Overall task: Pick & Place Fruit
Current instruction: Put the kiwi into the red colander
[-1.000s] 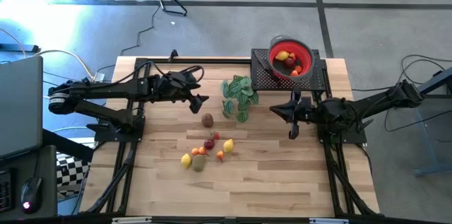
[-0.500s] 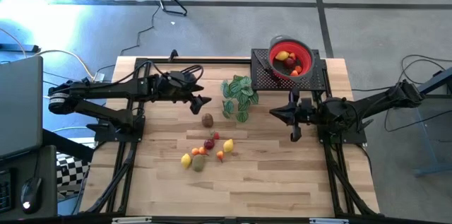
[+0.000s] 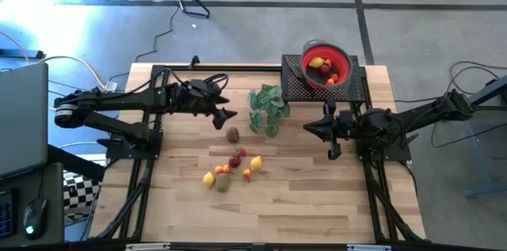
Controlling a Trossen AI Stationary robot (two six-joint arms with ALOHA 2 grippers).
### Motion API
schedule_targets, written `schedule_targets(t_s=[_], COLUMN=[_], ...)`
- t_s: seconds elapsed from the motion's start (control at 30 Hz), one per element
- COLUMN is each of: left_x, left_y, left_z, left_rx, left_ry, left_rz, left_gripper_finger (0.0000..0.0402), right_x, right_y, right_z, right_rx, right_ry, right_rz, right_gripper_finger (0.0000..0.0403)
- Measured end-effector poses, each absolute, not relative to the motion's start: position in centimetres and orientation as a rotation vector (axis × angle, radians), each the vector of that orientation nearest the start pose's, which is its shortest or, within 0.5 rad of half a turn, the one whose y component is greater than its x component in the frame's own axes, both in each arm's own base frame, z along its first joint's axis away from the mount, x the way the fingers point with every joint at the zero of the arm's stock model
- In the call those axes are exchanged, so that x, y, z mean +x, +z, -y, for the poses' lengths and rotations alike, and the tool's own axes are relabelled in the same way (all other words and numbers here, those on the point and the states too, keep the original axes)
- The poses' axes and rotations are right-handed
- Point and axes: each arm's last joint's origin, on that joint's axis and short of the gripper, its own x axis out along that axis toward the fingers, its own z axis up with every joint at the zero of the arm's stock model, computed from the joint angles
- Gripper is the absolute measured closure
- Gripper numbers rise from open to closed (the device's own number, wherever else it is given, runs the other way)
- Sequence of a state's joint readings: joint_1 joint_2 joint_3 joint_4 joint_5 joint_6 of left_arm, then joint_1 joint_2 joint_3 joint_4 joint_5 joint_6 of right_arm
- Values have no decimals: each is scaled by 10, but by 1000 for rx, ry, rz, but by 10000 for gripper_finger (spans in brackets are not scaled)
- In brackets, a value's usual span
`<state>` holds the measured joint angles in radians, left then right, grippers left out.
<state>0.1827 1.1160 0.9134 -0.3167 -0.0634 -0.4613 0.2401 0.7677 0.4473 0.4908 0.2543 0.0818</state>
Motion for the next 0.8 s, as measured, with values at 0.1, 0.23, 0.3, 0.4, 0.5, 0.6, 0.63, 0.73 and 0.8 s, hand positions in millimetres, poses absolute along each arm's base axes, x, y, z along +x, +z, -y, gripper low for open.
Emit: schedule_targets(t_s=[0.1,0.23,0.3,0.4,0.5,0.6,0.63,0.73,0.8], left_x=[232,222,217,213,213,216,216,219,220], left_y=[295,283,278,275,276,278,278,280,281], left_z=[-41,-38,-38,-40,-42,-42,-42,-43,-43], left_rx=[-568,-620,-607,-570,-561,-560,-560,-561,-561], left_ry=[272,286,344,437,483,481,478,470,466], left_rz=[-562,-732,-791,-819,-795,-761,-750,-720,-702], left_gripper_finger=[73,73,73,73,73,73,73,73,73], right_x=[172,172,172,172,172,172,172,172,172], right_y=[283,283,281,279,279,279,279,279,279], right_z=[-35,-35,-35,-35,-34,-34,-34,-34,-34], right_rx=[123,122,119,114,114,114,114,114,117], right_ry=[-7,-7,-8,-13,-17,-17,-17,-17,-16], right_rz=[168,164,147,126,126,125,125,125,125], right_gripper_finger=[401,401,401,401,401,401,401,401,401])
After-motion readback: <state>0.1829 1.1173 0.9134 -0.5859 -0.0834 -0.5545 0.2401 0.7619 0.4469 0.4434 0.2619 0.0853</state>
